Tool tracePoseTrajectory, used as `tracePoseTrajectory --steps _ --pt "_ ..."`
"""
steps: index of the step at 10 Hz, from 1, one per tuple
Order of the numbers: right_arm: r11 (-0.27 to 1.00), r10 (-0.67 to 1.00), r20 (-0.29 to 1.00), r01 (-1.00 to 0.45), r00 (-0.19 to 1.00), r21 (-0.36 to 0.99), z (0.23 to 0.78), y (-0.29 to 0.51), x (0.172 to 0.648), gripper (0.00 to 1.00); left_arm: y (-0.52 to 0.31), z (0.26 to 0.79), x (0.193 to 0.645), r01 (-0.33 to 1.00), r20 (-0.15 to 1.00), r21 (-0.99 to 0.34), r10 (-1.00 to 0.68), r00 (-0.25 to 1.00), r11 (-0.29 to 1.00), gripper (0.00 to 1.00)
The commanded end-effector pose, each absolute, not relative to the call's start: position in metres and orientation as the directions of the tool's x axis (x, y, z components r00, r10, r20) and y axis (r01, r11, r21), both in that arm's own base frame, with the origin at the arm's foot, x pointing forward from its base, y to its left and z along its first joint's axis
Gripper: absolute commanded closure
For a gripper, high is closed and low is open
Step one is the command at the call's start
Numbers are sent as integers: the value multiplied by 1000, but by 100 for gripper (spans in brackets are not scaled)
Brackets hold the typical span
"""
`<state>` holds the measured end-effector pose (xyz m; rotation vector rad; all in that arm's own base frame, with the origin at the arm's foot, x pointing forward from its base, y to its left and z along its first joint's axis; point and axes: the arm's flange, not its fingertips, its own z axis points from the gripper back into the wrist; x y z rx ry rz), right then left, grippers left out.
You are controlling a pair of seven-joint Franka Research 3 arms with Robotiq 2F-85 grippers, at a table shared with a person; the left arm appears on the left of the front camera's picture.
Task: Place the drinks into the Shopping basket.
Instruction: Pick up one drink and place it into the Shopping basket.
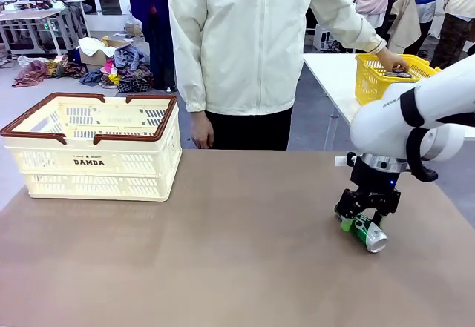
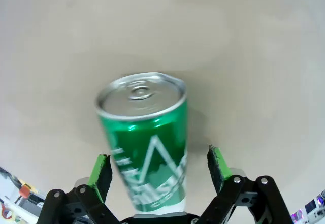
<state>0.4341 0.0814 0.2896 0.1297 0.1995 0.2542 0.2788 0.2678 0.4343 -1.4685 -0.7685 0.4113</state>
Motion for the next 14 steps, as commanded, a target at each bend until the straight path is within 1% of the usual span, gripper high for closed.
tracePoseTrajectory --steps 1,2,3,4,5,7,10,11,12,13,14 --pt "971 236 -199 -220 951 97 286 90 441 0 269 437 276 196 198 -977 672 713 80 0" --pt "967 245 -191 -226 951 116 282 90 439 0 269 437 276 196 198 -977 672 713 80 0" --pt "965 252 -190 -231 949 124 284 89 439 32 269 437 276 196 198 -977 672 713 80 0" --pt "963 256 -200 -233 946 135 284 90 439 92 269 437 276 196 198 -977 672 713 80 0" --pt "961 263 -207 -238 942 140 284 91 441 100 269 437 276 196 198 -977 672 713 80 0" --pt "956 275 -203 -245 940 160 287 89 439 100 269 437 276 196 198 -977 672 713 80 0" --pt "947 275 -219 -226 936 227 299 67 436 100 269 437 276 196 198 -977 672 713 80 0" --pt "938 299 -223 -243 928 246 308 56 431 100 269 437 276 196 198 -977 672 713 80 0" --pt "883 409 -237 -317 881 345 332 28 415 100 269 437 276 196 198 -977 672 713 80 0" --pt "823 501 -251 -367 828 433 362 -10 384 100 269 437 276 196 198 -977 672 713 80 0" --pt "783 565 -251 -415 786 463 390 -49 339 100 269 437 276 196 198 -977 672 713 80 0"
